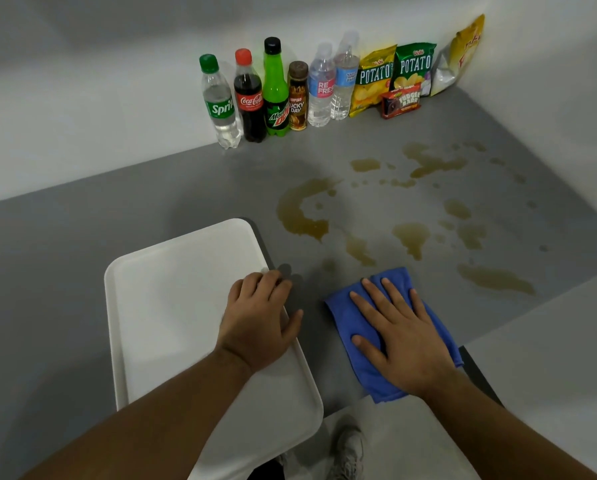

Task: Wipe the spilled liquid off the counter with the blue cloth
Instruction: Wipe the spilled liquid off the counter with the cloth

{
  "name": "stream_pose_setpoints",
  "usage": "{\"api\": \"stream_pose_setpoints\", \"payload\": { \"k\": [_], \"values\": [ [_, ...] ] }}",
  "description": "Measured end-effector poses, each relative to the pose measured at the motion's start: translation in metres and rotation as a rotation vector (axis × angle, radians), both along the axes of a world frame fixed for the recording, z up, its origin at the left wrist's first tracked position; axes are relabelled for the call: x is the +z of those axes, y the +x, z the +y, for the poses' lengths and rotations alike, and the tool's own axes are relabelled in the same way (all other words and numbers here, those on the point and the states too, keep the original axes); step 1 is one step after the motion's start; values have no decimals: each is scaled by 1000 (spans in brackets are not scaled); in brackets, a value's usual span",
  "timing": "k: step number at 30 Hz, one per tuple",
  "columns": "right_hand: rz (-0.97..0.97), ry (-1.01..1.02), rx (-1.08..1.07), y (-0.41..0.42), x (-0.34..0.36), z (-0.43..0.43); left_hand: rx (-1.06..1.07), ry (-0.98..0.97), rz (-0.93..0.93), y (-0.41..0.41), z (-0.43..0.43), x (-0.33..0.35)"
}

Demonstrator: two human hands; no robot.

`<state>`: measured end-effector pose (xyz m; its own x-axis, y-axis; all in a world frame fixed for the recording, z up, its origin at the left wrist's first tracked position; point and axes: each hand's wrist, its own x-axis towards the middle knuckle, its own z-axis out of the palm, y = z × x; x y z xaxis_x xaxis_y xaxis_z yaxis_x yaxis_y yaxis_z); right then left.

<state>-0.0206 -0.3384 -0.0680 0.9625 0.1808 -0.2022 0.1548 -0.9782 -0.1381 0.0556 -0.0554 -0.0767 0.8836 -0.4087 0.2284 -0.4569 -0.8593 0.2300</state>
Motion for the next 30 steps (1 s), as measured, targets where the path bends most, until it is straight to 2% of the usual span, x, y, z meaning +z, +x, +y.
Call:
{"api": "stream_pose_setpoints", "payload": {
  "k": [9, 13, 18, 22, 26, 30],
  "values": [
    [9, -42, -211, 51, -2, 27, -31, 124, 111, 21, 8, 4],
    [-9, -45, -118, 42, -2, 50, -20, 118, 90, 25, 6, 8],
    [-35, 30, 49, 12, -4, 20, -32, 106, 96, 23, 12, 3],
    [-19, -2, -76, 31, -2, 12, -29, 102, 110, 24, 12, 1],
    [-1, -30, -204, 69, -2, 41, -21, 92, 105, 23, 12, 1],
    [-20, -27, -112, 70, -4, 64, -4, 59, 87, 24, 10, 3]
  ]
}}
